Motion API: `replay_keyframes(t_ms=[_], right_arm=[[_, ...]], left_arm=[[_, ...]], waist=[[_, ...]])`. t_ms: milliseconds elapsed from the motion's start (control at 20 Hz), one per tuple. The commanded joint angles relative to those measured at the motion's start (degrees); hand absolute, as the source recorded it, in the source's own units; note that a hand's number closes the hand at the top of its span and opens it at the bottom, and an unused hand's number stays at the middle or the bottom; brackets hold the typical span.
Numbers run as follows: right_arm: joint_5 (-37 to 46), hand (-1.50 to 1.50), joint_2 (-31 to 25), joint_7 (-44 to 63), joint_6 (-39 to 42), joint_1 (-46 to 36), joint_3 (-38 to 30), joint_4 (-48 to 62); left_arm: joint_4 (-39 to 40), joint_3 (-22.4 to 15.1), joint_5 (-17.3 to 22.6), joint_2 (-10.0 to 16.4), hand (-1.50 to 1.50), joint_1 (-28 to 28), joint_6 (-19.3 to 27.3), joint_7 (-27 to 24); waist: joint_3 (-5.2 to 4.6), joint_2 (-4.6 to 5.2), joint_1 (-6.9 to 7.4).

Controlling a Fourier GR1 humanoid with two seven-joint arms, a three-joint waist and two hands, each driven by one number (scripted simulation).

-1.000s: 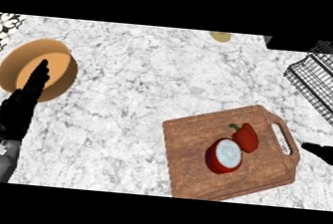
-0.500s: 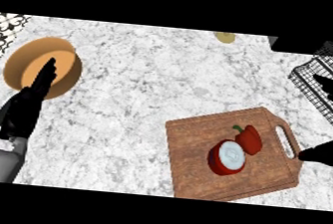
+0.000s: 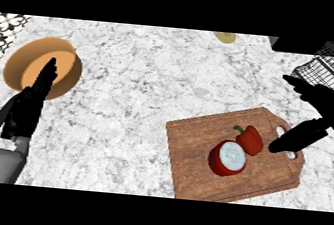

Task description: Pick the bell pepper from the cutting board and place it in the tiered basket

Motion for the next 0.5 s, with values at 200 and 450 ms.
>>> replay_keyframes(t_ms=[200,450], right_arm=[[7.1,-1.5,5.2,2.0,2.6,1.2,3.0,4.1],[9.0,-1.5,5.7,5.2,4.3,6.5,2.0,-4.3]], left_arm=[[-0.5,-0.2,-3.2,-3.3,0.0,0.0,0.3,1.3],[-0.4,3.4,-2.5,-2.3,0.0,0.8,-2.6,0.9]], waist=[[0.02,-0.01,-0.36],[0.02,-0.14,-0.74]])
